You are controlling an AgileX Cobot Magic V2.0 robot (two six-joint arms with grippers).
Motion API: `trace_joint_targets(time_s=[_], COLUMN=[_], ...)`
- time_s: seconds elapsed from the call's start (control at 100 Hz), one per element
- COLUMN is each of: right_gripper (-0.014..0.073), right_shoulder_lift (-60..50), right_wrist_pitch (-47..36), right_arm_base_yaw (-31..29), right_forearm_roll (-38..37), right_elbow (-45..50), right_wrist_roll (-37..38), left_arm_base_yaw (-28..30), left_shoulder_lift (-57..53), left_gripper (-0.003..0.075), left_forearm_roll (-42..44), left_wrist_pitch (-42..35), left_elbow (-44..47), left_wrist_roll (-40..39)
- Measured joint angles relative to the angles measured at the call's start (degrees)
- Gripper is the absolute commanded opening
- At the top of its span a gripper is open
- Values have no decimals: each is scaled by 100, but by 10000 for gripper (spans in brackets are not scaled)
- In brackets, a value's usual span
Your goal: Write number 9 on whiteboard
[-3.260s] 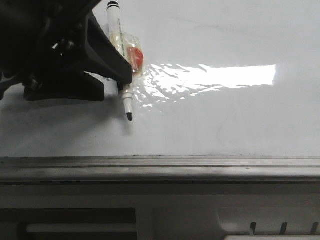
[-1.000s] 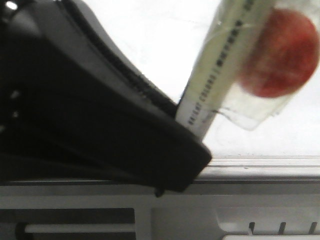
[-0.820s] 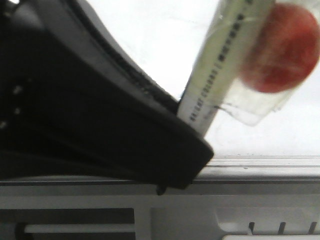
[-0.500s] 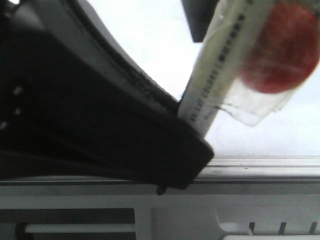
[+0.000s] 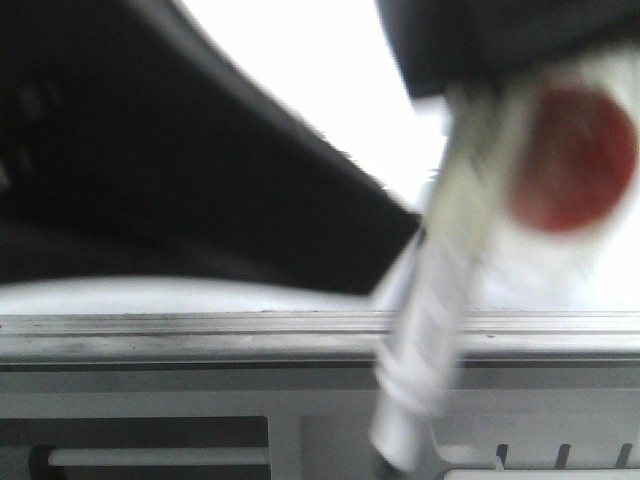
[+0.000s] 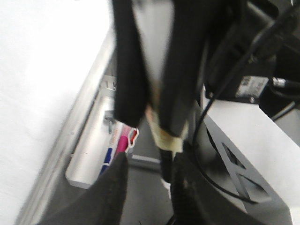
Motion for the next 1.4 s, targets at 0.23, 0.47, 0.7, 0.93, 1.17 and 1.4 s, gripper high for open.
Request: trace_joint_targets(time_s=[0.23, 0.47, 0.7, 0.93, 1.17, 1.4], right_gripper=[-65, -43, -43, -48, -49, -50], right_shoulder_lift=[10, -53, -901, -2062, -2131, -1646], right_wrist_pitch=[905, 2478, 1719, -1248, -3373, -4317], right_arm_base_yaw=[0, 0, 0, 0, 0, 28], right_forearm_roll=[-2097, -3908, -4764, -4764, -4270, -4193], right_elbow=[-1110, -2080, -2166, -714, 459, 472], right_wrist_roll=[2091, 3707, 4226, 4029, 3922, 3897], left_arm_base_yaw=[301, 752, 960, 968, 968, 968], left_shoulder_lift=[-1076, -2346, -2906, -2931, -2931, -2931], left_gripper=[400, 400, 400, 400, 400, 400], left_forearm_roll=[81, 112, 102, 56, 21, 9], left_wrist_pitch=[330, 332, -113, -637, -958, -962], left_elbow=[12, 494, 972, 994, 994, 994], left_wrist_roll=[-470, -891, -1468, -1533, -1546, -1546])
